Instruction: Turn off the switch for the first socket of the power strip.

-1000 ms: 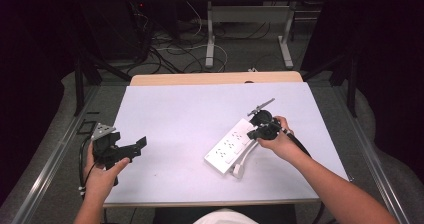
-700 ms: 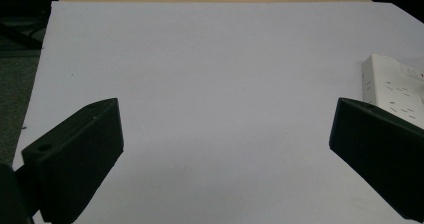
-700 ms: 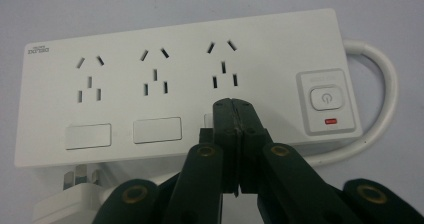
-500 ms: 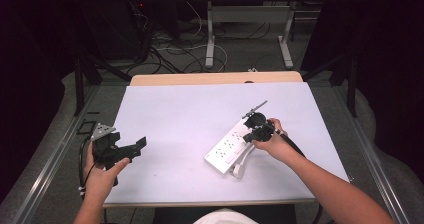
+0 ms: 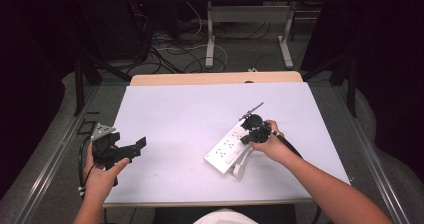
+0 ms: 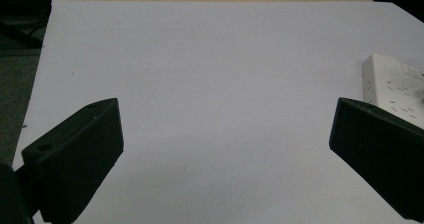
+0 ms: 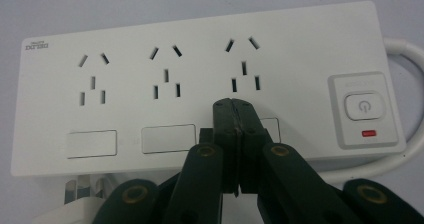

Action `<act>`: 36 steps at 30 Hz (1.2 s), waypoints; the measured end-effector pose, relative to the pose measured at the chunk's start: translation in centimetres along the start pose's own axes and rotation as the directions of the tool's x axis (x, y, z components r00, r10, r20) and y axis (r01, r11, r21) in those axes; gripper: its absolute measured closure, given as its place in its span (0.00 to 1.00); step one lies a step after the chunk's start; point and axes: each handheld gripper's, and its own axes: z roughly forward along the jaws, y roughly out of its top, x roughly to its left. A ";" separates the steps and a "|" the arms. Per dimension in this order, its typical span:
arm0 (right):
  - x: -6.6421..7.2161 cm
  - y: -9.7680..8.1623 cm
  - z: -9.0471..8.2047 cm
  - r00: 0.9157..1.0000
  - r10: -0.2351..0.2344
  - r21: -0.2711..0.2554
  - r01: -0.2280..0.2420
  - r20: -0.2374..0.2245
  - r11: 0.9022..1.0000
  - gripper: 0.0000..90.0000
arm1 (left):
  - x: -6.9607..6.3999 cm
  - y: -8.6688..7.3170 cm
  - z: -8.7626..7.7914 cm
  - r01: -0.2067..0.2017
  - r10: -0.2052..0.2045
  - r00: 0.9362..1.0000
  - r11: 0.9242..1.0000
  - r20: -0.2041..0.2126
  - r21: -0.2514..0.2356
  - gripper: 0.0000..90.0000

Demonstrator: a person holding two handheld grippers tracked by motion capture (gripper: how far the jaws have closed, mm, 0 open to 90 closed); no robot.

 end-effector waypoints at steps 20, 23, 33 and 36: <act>0.4 -0.1 0.3 1.000 0.030 -0.033 -0.030 0.004 0.999 1.00 | 0.0 0.0 0.0 0.001 -0.001 1.000 1.000 -0.001 -0.002 0.01; 0.3 -0.3 0.8 1.000 0.017 -0.104 -0.016 0.007 0.994 1.00 | 0.0 0.0 0.0 0.001 -0.001 1.000 1.000 -0.002 -0.004 0.01; 0.3 -0.3 0.8 1.000 -0.004 -0.061 0.005 0.013 0.998 1.00 | 0.0 0.0 -0.1 0.000 0.000 1.000 1.000 -0.002 0.001 0.01; 0.4 -0.1 0.5 1.000 -0.010 -0.019 0.010 0.010 1.000 1.00 | 0.0 0.0 -0.1 0.001 -0.001 1.000 1.000 -0.002 0.000 0.01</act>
